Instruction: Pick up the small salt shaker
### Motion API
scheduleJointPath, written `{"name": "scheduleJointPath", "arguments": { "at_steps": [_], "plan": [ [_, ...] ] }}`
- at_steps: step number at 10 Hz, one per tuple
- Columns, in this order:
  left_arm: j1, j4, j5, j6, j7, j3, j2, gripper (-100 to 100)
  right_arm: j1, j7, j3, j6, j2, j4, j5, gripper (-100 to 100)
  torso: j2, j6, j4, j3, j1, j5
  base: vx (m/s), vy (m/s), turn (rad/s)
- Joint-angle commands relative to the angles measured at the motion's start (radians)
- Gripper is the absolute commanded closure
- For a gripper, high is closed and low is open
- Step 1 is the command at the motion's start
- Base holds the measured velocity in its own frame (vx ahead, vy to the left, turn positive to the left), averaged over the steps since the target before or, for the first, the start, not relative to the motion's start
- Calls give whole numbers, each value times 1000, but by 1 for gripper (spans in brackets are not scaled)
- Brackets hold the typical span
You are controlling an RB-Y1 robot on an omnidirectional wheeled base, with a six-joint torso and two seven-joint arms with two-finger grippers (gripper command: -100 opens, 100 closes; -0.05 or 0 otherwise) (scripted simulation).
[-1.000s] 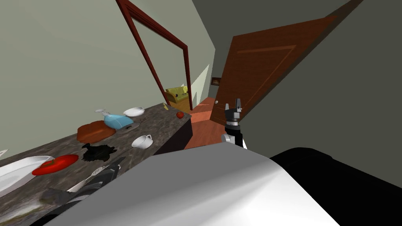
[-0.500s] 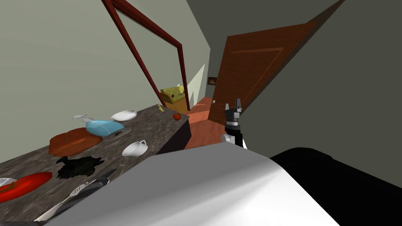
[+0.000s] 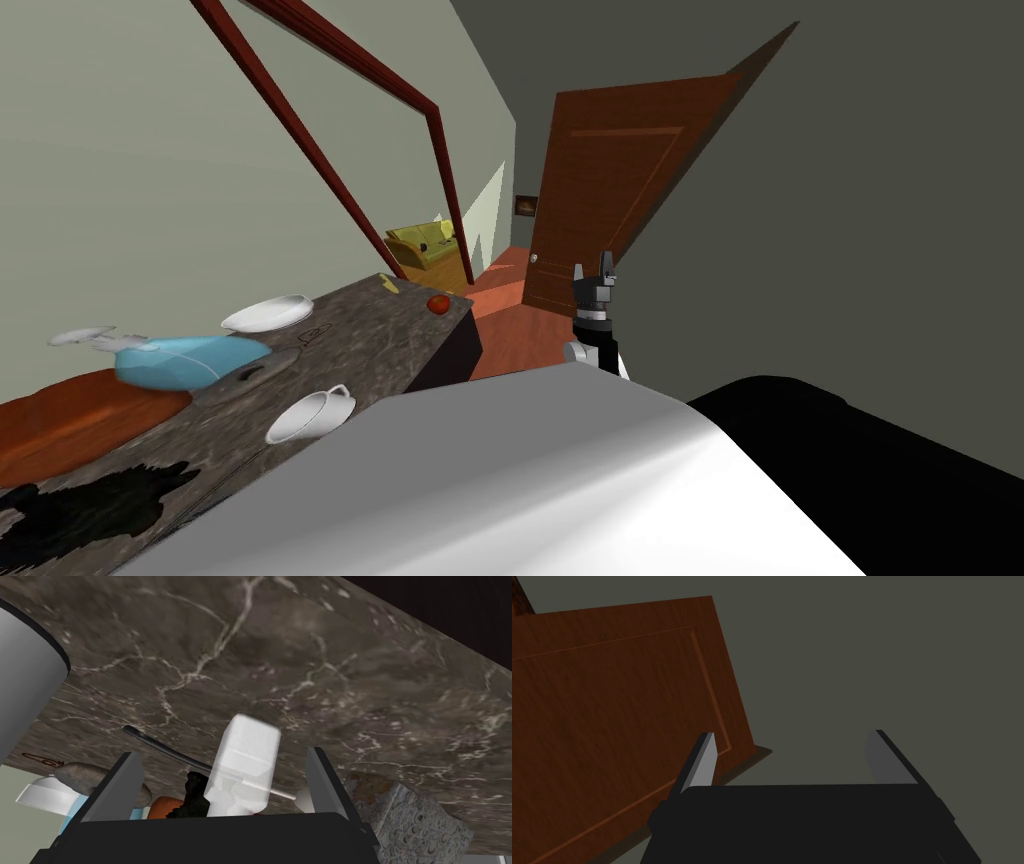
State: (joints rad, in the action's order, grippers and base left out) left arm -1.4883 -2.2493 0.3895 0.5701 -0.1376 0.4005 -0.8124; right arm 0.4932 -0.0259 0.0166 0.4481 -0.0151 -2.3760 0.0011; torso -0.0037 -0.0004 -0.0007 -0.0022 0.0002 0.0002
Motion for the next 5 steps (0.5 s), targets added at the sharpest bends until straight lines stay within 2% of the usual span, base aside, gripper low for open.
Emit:
{"name": "scheduleJointPath", "arguments": {
  "at_steps": [1,5],
  "plan": [
    [-43,-1,14,43,-2,14,-27,-100,0,0,0,0,0,0,0,0,0,0,0,0,0,0,38,13,-158],
    [-105,1,40,111,-4,36,-80,-100,0,0,0,0,0,0,0,0,2,-1,0,1,-1,0,24,12,-114]
  ]
}}
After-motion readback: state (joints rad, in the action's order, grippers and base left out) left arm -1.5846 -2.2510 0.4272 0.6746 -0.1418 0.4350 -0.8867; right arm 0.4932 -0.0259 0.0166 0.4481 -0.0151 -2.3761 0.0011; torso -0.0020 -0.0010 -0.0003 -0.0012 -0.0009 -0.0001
